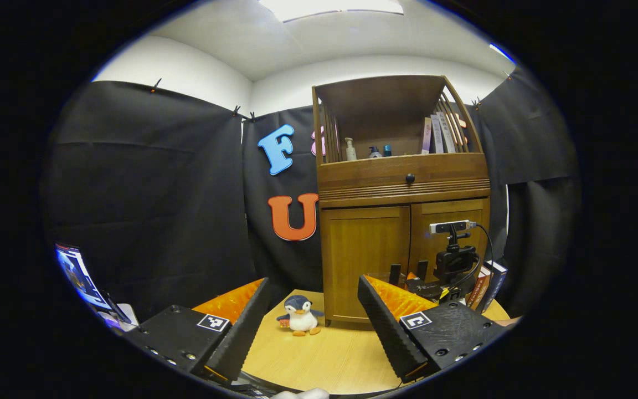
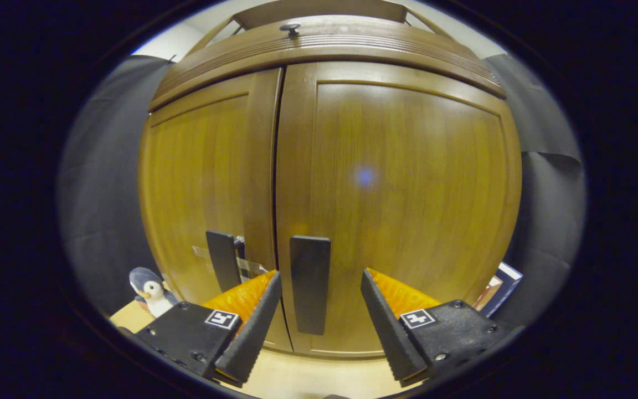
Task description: Open the right door of the double-door shoe cabinet with the right hand, and open the left door with the left hand.
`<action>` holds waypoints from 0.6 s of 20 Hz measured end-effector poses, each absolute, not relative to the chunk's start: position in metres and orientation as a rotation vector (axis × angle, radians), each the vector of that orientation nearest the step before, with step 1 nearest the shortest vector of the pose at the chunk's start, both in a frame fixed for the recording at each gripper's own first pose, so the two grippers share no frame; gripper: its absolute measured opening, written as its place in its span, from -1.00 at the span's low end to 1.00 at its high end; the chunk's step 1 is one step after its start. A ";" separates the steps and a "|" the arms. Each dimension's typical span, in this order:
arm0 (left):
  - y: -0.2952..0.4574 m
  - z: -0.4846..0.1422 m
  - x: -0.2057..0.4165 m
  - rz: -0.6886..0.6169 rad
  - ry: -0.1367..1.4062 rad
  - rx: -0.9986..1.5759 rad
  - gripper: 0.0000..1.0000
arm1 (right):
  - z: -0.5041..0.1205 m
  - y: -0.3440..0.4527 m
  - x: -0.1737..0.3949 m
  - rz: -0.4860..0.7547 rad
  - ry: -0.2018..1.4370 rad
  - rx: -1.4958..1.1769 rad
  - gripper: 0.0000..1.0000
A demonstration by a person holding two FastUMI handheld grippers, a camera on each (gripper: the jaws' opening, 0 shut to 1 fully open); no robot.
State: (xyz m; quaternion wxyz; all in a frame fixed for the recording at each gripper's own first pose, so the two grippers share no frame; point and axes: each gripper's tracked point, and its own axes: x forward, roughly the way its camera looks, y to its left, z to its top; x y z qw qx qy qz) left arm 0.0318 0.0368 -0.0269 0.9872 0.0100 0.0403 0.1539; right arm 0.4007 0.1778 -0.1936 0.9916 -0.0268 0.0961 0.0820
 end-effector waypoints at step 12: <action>0.057 -0.033 0.016 0.365 0.082 -0.014 0.92 | -0.207 0.189 0.408 0.129 0.259 -0.035 -0.27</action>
